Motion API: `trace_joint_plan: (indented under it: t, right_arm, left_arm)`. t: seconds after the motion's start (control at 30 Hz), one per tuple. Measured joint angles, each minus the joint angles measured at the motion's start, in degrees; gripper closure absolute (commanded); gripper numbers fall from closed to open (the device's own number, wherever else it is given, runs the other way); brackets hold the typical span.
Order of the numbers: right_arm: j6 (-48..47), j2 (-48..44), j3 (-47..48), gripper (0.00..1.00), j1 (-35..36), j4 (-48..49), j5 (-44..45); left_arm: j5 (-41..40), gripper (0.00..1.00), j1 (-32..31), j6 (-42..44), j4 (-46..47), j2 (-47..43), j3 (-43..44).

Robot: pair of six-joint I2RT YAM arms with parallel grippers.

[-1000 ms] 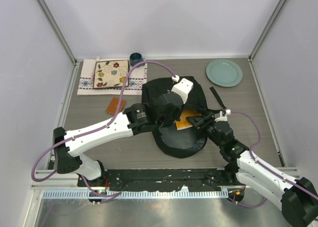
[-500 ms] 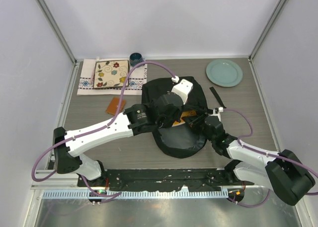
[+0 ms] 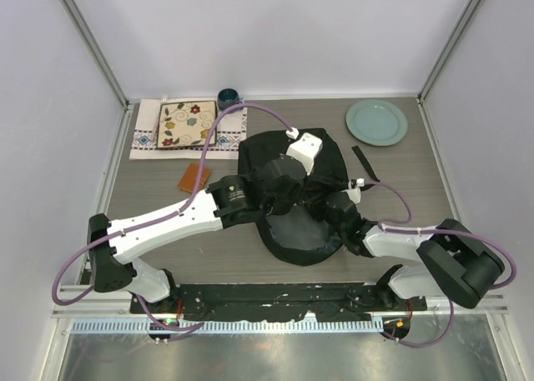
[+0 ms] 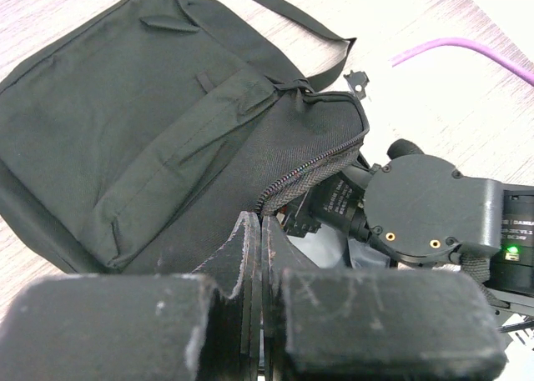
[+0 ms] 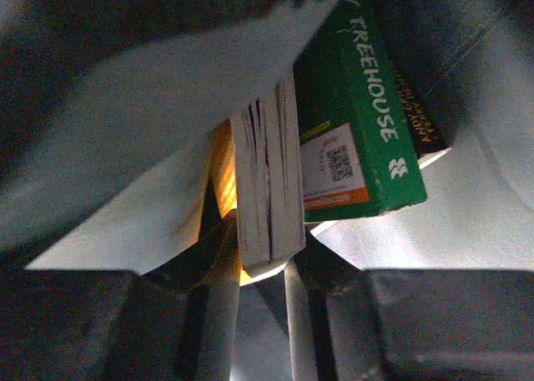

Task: Pack the student bag
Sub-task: Place the book in the student bag.

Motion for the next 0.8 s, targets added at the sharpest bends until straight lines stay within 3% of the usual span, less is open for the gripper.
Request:
trace_joint_plan:
  t: [0.1, 0.27, 0.37, 0.57, 0.67, 0.7, 0.77, 0.8]
  right_arm:
    - [0.2, 2.4, 0.0, 0.59, 0.0, 1.7, 0.5]
    - [-0.2, 3.1, -0.2, 0.37, 0.0, 4.5, -0.4]
    - [-1.1, 0.4, -1.8, 0.35, 0.0, 4.7, -1.3]
    - [-3.6, -12.8, -3.9, 0.34, 0.1, -5.9, -2.0]
    - [-4.2, -18.2, -4.2, 0.39, 0.1, -9.9, -2.5]
    - [-4.2, -19.5, -4.6, 0.5, 0.1, -10.9, -2.8]
    - [-4.4, -21.1, -5.7, 0.61, 0.2, -12.1, -3.1]
    - [-4.1, -21.5, -6.4, 0.71, 0.3, -12.7, -3.4]
  left_arm:
    - [0.1, 1.0, 0.0, 0.0, 0.1, 0.0, 0.0]
    - [0.0, 1.0, 0.0, 0.0, 0.7, -0.6, -1.2]
    - [-0.1, 1.0, -0.1, 0.0, 1.2, -1.5, -2.3]
    - [-0.1, 1.0, -0.1, 0.0, 1.3, -2.2, -3.6]
    - [-0.1, 1.0, -0.1, 0.0, 1.4, -2.2, -3.7]
    - [-0.1, 1.0, -0.1, 0.0, 1.4, -2.2, -3.7]
    - [-0.1, 1.0, -0.1, 0.0, 1.7, -2.2, -3.9]
    - [-0.1, 1.0, -0.1, 0.0, 1.8, -2.2, -4.1]
